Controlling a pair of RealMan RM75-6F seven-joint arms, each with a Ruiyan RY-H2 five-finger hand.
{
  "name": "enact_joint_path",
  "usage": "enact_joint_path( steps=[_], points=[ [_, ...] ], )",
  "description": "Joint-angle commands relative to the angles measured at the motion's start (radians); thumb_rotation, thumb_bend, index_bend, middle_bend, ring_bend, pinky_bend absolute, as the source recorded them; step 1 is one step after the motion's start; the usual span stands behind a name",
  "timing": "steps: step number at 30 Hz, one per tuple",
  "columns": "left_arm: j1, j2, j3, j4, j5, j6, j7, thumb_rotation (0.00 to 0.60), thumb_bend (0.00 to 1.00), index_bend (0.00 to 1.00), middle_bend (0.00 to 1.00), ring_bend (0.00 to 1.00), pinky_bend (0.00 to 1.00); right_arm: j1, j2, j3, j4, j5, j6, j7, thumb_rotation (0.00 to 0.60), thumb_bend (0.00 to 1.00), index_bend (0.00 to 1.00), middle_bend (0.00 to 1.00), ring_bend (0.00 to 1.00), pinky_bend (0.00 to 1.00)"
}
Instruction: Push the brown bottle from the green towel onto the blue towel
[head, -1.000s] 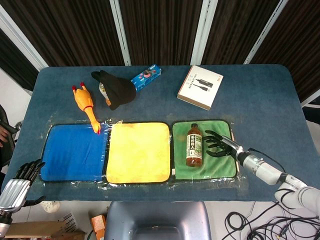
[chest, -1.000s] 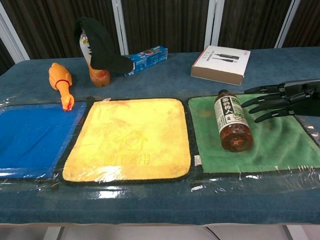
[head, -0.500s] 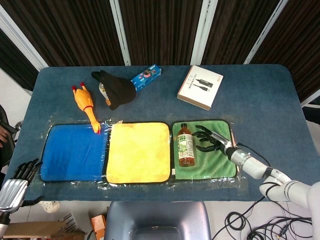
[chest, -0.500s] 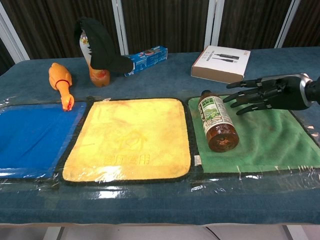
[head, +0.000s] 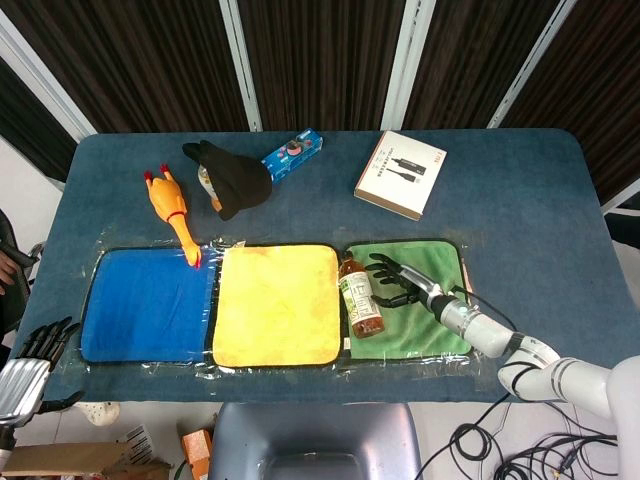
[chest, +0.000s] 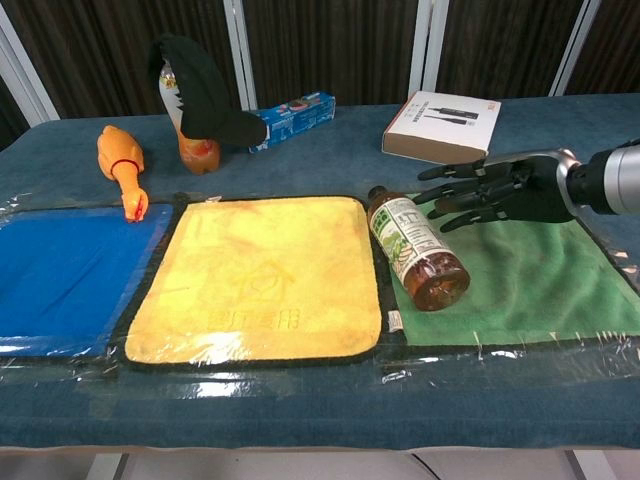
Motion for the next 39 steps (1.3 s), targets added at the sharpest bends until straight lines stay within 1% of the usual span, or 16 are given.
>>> enact_joint_path(
  steps=[1, 7, 12, 14, 16, 17, 20, 25, 30, 34, 39],
  points=[
    [0.003, 0.002, -0.001, 0.0, 0.0, 0.004, -0.002, 0.6, 0.04, 0.0, 0.0, 0.0, 0.08, -0.003, 0.003, 0.003, -0.021, 0.001, 0.001, -0.01, 0.6, 0.29, 0.0, 0.14, 0.1, 0.13],
    [0.007, 0.004, -0.002, 0.005, 0.0, 0.011, -0.013, 0.6, 0.04, 0.0, 0.0, 0.0, 0.08, -0.035, 0.034, -0.001, -0.052, -0.009, 0.051, -0.034, 0.6, 0.29, 0.0, 0.14, 0.08, 0.11],
    [0.007, 0.003, -0.001, 0.009, 0.002, 0.012, -0.016, 0.6, 0.04, 0.0, 0.0, 0.0, 0.08, -0.05, 0.049, -0.004, -0.064, -0.008, 0.069, -0.038, 0.6, 0.29, 0.0, 0.13, 0.08, 0.11],
    [0.009, 0.002, -0.001, 0.011, 0.002, 0.014, -0.018, 0.6, 0.04, 0.0, 0.0, 0.0, 0.08, -0.064, 0.068, -0.017, -0.08, -0.017, 0.082, -0.042, 0.6, 0.29, 0.0, 0.12, 0.08, 0.11],
    [0.01, 0.001, -0.001, 0.014, 0.002, 0.015, -0.021, 0.6, 0.04, 0.0, 0.0, 0.0, 0.08, -0.087, 0.099, -0.058, -0.108, -0.045, 0.092, -0.041, 0.6, 0.29, 0.0, 0.12, 0.08, 0.11],
    [0.009, 0.0, -0.001, 0.015, 0.003, 0.013, -0.021, 0.6, 0.04, 0.0, 0.0, 0.0, 0.08, -0.093, 0.107, -0.07, -0.117, -0.058, 0.099, -0.031, 0.6, 0.29, 0.0, 0.12, 0.08, 0.11],
    [0.007, -0.001, 0.002, 0.014, 0.01, 0.012, -0.017, 0.6, 0.04, 0.0, 0.0, 0.0, 0.08, -0.098, 0.108, -0.096, -0.127, -0.09, 0.108, -0.003, 0.6, 0.29, 0.0, 0.11, 0.08, 0.11],
    [0.012, 0.0, 0.003, 0.007, 0.012, 0.02, -0.008, 0.6, 0.04, 0.0, 0.0, 0.0, 0.08, -0.099, 0.107, -0.121, -0.137, -0.141, 0.156, 0.055, 0.6, 0.29, 0.0, 0.1, 0.08, 0.11],
    [0.017, 0.0, 0.001, 0.007, 0.008, 0.024, -0.007, 0.6, 0.04, 0.0, 0.0, 0.0, 0.08, -0.092, 0.108, -0.14, -0.145, -0.171, 0.196, 0.148, 0.6, 0.29, 0.0, 0.1, 0.08, 0.11],
    [0.017, -0.001, 0.0, 0.01, 0.007, 0.023, -0.009, 0.6, 0.04, 0.0, 0.0, 0.0, 0.08, -0.08, 0.094, -0.141, -0.146, -0.181, 0.214, 0.201, 0.6, 0.29, 0.0, 0.1, 0.08, 0.11],
    [0.021, -0.001, 0.0, 0.014, 0.006, 0.028, -0.013, 0.6, 0.04, 0.0, 0.0, 0.0, 0.08, -0.056, 0.051, -0.108, -0.152, -0.147, 0.202, 0.232, 0.6, 0.29, 0.0, 0.1, 0.08, 0.11]
  ],
)
